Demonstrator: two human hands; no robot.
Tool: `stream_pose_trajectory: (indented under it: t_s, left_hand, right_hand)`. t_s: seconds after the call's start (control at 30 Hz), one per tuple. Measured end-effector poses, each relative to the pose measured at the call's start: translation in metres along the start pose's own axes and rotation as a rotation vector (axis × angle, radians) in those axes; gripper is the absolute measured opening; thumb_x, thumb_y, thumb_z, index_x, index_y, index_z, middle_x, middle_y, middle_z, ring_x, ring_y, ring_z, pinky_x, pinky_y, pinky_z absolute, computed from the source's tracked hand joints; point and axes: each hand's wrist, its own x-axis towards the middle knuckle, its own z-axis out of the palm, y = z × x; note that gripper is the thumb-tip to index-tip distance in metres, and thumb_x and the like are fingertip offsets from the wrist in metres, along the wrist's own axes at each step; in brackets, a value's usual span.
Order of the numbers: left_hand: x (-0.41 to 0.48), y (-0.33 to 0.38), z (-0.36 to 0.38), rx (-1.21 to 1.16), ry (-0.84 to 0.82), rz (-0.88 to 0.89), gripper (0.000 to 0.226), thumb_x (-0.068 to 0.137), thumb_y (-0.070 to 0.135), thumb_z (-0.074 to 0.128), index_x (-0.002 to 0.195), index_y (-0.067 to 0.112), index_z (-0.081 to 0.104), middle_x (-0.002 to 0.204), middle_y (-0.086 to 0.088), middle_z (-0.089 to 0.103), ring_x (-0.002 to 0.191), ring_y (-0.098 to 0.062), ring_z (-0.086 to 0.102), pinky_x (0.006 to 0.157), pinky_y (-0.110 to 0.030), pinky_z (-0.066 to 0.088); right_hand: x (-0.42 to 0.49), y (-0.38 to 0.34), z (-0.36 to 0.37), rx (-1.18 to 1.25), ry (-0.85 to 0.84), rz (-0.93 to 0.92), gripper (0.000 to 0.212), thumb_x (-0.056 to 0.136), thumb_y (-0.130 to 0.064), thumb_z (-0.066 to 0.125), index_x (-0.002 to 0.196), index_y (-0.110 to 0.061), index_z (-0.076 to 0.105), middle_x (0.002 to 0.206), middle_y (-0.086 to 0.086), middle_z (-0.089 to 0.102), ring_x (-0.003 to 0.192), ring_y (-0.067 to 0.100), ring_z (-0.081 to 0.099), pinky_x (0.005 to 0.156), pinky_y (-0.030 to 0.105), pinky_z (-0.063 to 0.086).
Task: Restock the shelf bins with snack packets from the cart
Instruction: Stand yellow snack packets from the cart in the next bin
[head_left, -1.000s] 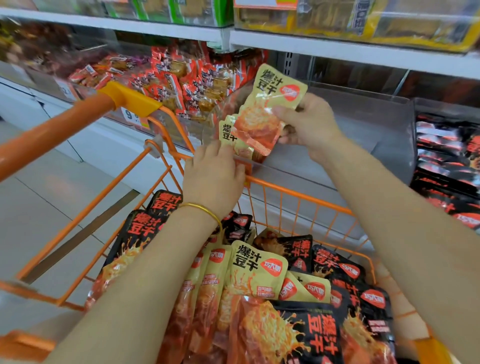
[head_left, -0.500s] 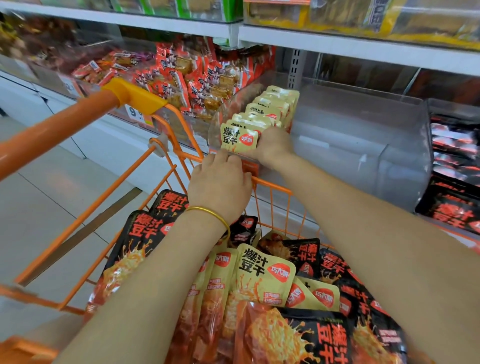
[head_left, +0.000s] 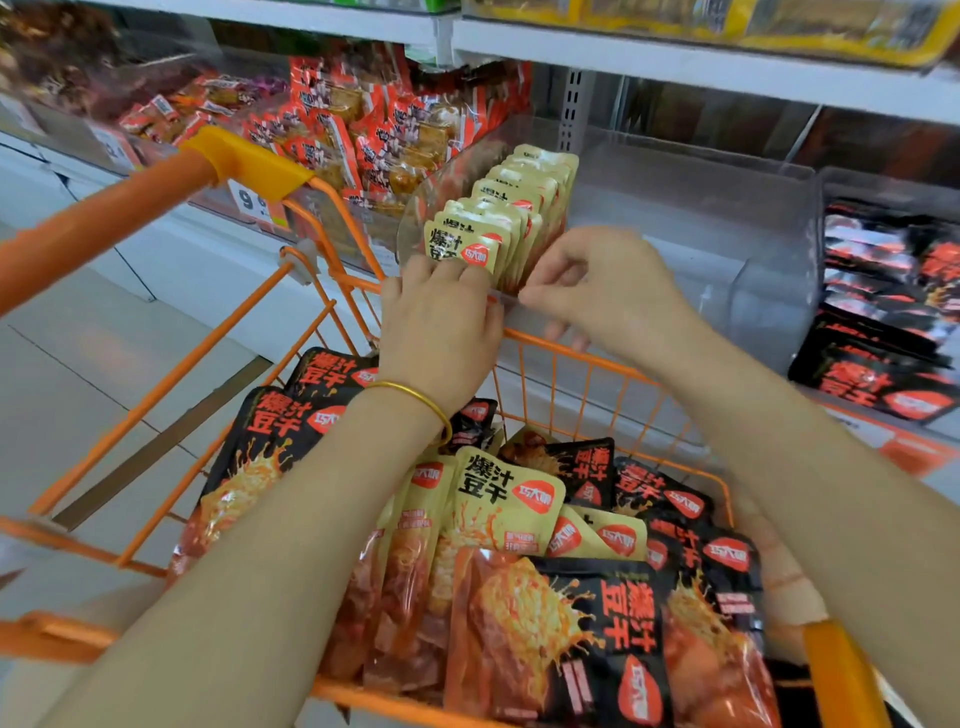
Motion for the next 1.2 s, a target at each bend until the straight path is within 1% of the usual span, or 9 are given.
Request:
stream_pose_trajectory:
  t_s: [0.1,0.2,0.43,0.63,0.73,0.83,0.93,1.03,1.2]
  left_hand:
    - [-0.002,0.001,0.003,-0.013,0.024,0.05,0.027,0.091,0.026,0.047,0.107,0.011,0.062,0.114,-0.007,0.061,0.11,-0.032,0.044,0.088,-0.043,0.033]
    - [-0.002,0.001,0.003,-0.074,0.024,0.059,0.027,0.092,0.026,0.046,0.109,0.014,0.063,0.114,-0.005,0.061,0.112,-0.03,0.043,0.09,-0.042,0.032]
    - [0.001,0.003,-0.001,-0.579,-0.039,0.058,0.023,0.092,0.026,0.05,0.096,0.014,0.069,0.089,-0.003,0.067,0.09,-0.022,0.057,0.082,-0.034,0.043]
    - [-0.001,0.013,-0.009,-0.902,-0.318,-0.103,0.019,0.091,0.034,0.055,0.082,0.021,0.063,0.075,0.008,0.059,0.069,0.0,0.055,0.066,-0.022,0.042]
    - [-0.001,0.012,-0.011,-1.054,-0.338,-0.171,0.017,0.087,0.026,0.063,0.097,0.012,0.066,0.092,-0.009,0.07,0.081,-0.019,0.067,0.073,-0.036,0.054]
    - [0.001,0.009,-0.017,-1.15,-0.209,-0.224,0.013,0.088,0.021,0.062,0.093,0.01,0.064,0.087,-0.01,0.069,0.073,-0.014,0.065,0.067,-0.029,0.054]
    - [0.003,0.007,-0.017,-1.06,-0.044,-0.254,0.013,0.093,0.023,0.054,0.096,0.013,0.061,0.086,-0.004,0.066,0.074,-0.01,0.06,0.067,-0.026,0.05]
    - [0.009,-0.008,-0.012,-0.577,0.082,-0.218,0.027,0.096,0.024,0.047,0.112,0.007,0.058,0.104,-0.004,0.063,0.094,-0.014,0.056,0.083,-0.028,0.043]
    - [0.003,-0.018,0.004,-0.054,-0.163,-0.157,0.038,0.094,0.033,0.043,0.118,0.005,0.052,0.128,-0.015,0.048,0.12,-0.034,0.039,0.096,-0.045,0.038]
  right_hand:
    - [-0.045,0.005,0.007,-0.36,-0.495,0.034,0.036,0.083,-0.042,0.066,0.085,-0.005,0.068,0.072,0.013,0.066,0.054,0.015,0.056,0.051,0.028,0.044]
    - [-0.064,0.021,0.026,-0.472,-0.666,0.036,0.047,0.077,-0.048,0.07,0.088,-0.002,0.068,0.087,0.018,0.068,0.077,0.031,0.063,0.059,0.034,0.045]
    - [-0.054,0.024,-0.002,0.31,-0.451,0.252,0.017,0.087,-0.008,0.063,0.075,-0.012,0.051,0.069,0.008,0.059,0.061,0.018,0.06,0.058,0.034,0.055]
    - [-0.031,0.03,-0.025,0.56,-0.027,0.307,0.019,0.092,-0.009,0.057,0.074,-0.012,0.05,0.073,0.011,0.062,0.058,0.016,0.063,0.059,0.035,0.058]
    - [-0.023,0.029,-0.026,0.7,-0.071,0.309,0.011,0.091,-0.017,0.058,0.082,-0.011,0.054,0.077,0.009,0.067,0.062,0.017,0.065,0.06,0.03,0.057]
    - [-0.015,0.027,-0.024,0.529,-0.231,0.278,0.009,0.086,-0.021,0.064,0.094,-0.017,0.062,0.077,0.0,0.07,0.057,0.008,0.06,0.046,0.018,0.041]
    - [0.004,0.019,-0.024,0.515,-0.098,0.213,0.006,0.084,-0.014,0.067,0.085,-0.019,0.063,0.063,-0.007,0.066,0.047,0.004,0.05,0.04,0.015,0.032]
    - [0.033,0.007,-0.023,0.528,0.133,0.119,0.008,0.087,-0.01,0.065,0.085,-0.015,0.059,0.062,-0.001,0.06,0.042,0.003,0.048,0.039,0.017,0.042]
    - [0.067,0.009,0.01,0.251,0.131,0.002,0.015,0.088,-0.008,0.063,0.101,-0.012,0.058,0.072,0.001,0.06,0.053,0.011,0.055,0.053,0.028,0.055]
